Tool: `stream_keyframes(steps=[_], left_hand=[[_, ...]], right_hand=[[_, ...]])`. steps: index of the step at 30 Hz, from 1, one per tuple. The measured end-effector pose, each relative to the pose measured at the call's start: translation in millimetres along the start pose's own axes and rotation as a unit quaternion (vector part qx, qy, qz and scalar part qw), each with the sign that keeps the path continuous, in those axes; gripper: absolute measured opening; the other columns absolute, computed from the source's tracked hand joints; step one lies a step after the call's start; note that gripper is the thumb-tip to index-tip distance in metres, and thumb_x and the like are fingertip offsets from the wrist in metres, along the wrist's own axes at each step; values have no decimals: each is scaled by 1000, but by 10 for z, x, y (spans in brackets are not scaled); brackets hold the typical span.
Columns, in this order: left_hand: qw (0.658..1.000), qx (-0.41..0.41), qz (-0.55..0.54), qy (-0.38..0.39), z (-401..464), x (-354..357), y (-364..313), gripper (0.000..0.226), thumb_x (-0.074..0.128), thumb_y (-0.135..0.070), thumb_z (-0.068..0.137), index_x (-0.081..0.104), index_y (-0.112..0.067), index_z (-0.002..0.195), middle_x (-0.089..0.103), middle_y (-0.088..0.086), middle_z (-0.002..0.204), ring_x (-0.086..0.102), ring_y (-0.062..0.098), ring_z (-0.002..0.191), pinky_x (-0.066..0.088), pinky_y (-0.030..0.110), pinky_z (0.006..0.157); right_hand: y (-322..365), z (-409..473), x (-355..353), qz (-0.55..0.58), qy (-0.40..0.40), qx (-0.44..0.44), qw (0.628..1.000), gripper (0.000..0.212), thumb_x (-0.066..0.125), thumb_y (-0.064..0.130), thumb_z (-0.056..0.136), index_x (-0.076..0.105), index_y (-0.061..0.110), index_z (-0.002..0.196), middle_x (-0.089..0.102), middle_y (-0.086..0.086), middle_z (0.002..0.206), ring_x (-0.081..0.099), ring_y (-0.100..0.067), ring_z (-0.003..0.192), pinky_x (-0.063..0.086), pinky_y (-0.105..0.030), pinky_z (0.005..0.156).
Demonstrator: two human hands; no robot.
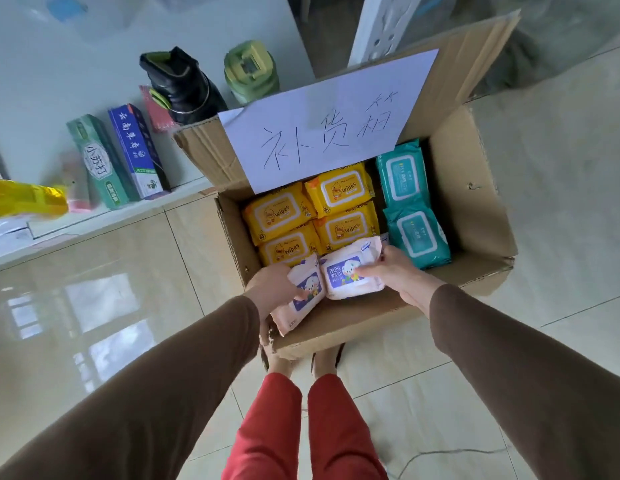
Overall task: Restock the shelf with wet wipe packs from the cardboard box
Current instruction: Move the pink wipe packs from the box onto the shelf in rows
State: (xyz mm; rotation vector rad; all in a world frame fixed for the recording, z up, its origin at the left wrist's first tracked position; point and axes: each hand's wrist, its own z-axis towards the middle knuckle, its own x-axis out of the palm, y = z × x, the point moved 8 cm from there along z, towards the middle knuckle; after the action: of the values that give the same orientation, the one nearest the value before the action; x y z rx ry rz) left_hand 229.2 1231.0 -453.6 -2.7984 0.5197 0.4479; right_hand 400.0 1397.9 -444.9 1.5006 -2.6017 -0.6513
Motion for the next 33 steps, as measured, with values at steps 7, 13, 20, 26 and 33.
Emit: stream_keyframes(steps=[7, 13, 20, 26, 33], left_hand=[[986, 46, -145, -67, -1602, -1149, 86, 43, 82, -33, 75, 68, -20, 113, 68, 0, 104, 62, 22, 92, 52, 35, 82], [954, 99, -248, -139, -3274, -2271, 646, 41, 83, -21, 74, 69, -22, 113, 72, -1, 103, 67, 20, 90, 53, 33, 75], [917, 127, -291, -243, -4790, -3382, 2116, 32, 82, -26, 76, 72, -28, 106, 75, -2, 95, 71, 22, 88, 57, 45, 86], [890, 141, -298, -314, -5587, -4187, 3366, 30, 82, -20, 75, 73, -26, 103, 76, 0, 91, 72, 26, 87, 56, 44, 84], [885, 107, -250, -379, -5806, -5232, 4367, 37, 80, -16, 78, 71, -23, 114, 73, 3, 98, 66, 26, 91, 51, 37, 76]], right_hand=[[965, -1447, -146, 97, 51, -50, 993, 42, 77, 2, 77, 68, 2, 118, 74, -16, 113, 69, -35, 109, 50, -52, 101], [2336, -2947, 363, 63, 99, -149, 982, 4, 69, 7, 88, 67, 5, 86, 71, -3, 96, 63, -12, 88, 45, -30, 74], [3669, -4311, 1919, 15, 181, -285, 941, 20, 67, 1, 88, 72, 10, 105, 77, -8, 101, 72, -20, 90, 55, -29, 75], [4458, -4876, 3241, -15, 198, -334, 921, 21, 68, -1, 87, 65, 1, 108, 77, -6, 81, 72, -18, 73, 55, -31, 66], [5354, -4927, 4353, 0, 218, -393, 893, 29, 67, -3, 88, 64, 9, 114, 75, -1, 80, 64, -9, 54, 48, -24, 56]])
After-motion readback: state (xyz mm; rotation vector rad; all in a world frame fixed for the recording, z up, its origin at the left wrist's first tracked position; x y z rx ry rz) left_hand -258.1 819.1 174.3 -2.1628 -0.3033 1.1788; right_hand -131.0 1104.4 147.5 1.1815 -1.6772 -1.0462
